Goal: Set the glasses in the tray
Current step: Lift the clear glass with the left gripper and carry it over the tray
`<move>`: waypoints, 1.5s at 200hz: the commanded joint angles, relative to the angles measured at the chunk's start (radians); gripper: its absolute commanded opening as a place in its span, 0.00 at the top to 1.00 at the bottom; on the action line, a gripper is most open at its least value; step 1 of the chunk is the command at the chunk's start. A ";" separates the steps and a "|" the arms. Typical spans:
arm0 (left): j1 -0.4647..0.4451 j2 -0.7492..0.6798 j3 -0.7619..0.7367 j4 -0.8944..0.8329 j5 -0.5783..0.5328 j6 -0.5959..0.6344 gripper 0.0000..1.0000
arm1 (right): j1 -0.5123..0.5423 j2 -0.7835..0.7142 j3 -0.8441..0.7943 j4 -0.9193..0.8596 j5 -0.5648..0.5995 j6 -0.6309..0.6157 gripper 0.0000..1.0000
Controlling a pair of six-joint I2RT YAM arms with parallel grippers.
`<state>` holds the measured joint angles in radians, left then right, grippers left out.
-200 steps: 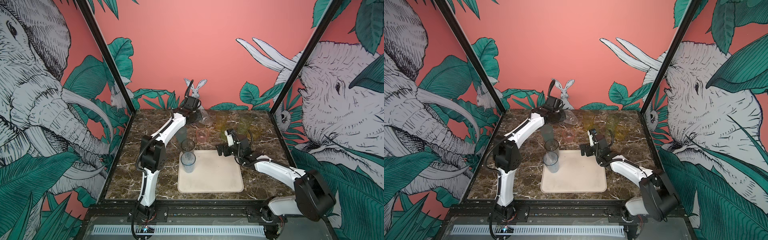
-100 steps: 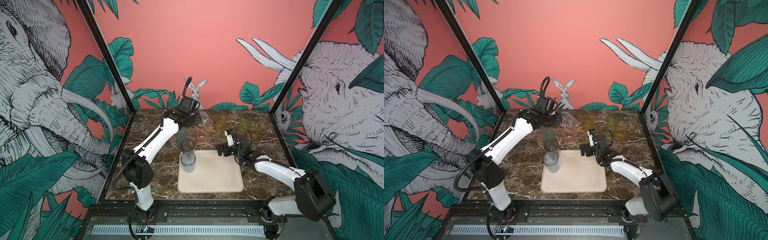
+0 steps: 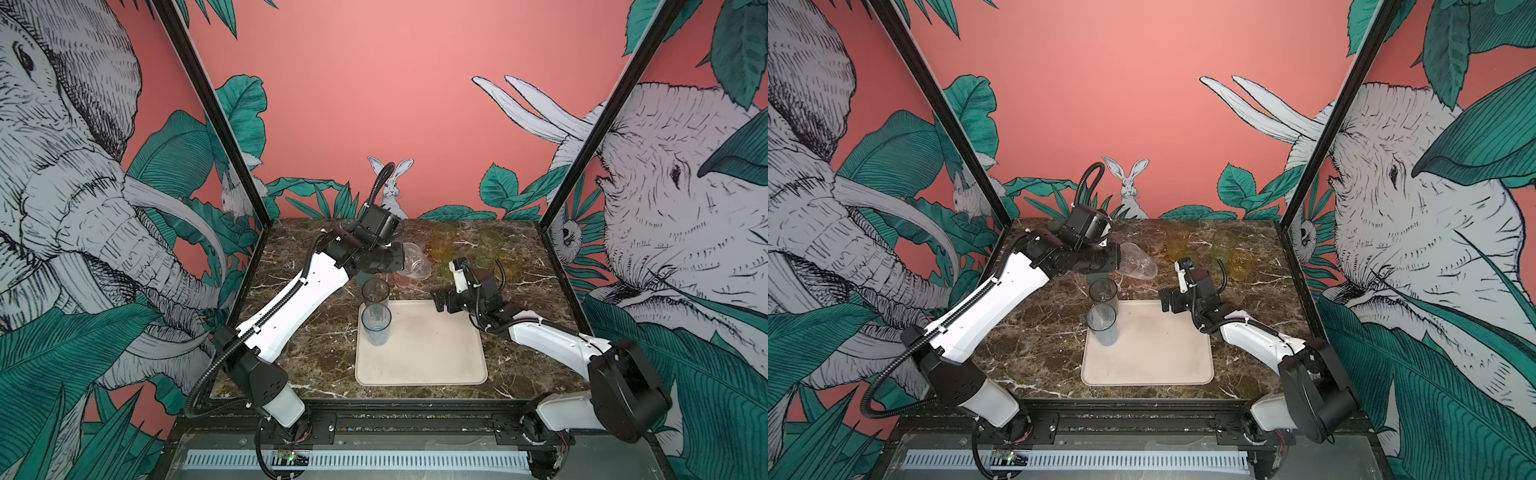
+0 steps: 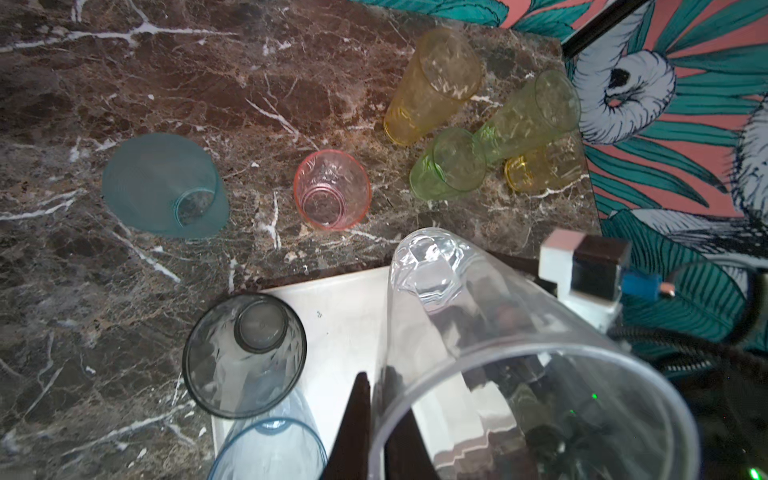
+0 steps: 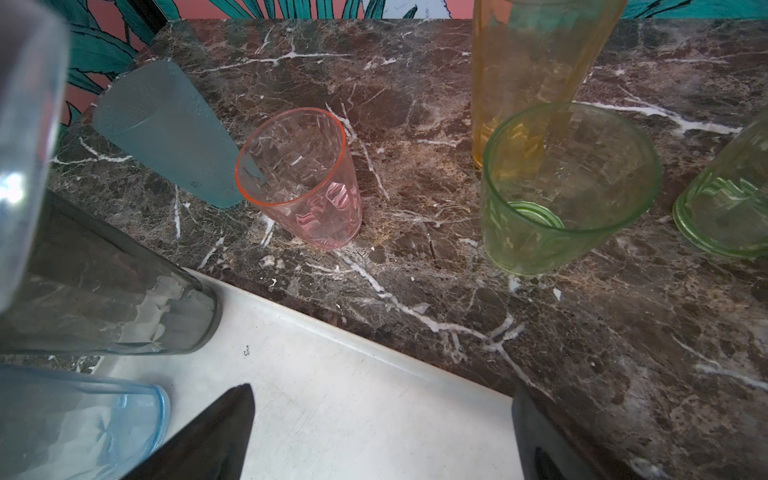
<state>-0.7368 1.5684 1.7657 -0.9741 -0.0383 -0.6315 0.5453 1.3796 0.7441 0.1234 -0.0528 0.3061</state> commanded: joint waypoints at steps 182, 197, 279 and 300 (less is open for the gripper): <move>-0.331 -0.230 -0.084 -0.368 -0.198 -0.204 1.00 | 0.006 -0.005 -0.003 0.066 0.031 -0.008 0.01; -0.367 -0.231 -0.090 -0.391 -0.228 -0.234 1.00 | 0.006 -0.006 -0.006 0.071 0.031 -0.007 0.01; -0.438 -0.258 -0.237 -0.440 -0.269 -0.348 1.00 | 0.006 -0.016 -0.009 0.070 0.033 -0.006 0.01; -0.437 -0.282 -0.299 -0.411 -0.264 -0.360 1.00 | 0.006 -0.014 -0.011 0.070 0.038 -0.008 0.01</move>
<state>-1.1709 1.3441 1.5204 -1.3785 -0.2768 -0.9367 0.5453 1.3792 0.7437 0.1589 -0.0326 0.3058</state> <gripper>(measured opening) 0.093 0.987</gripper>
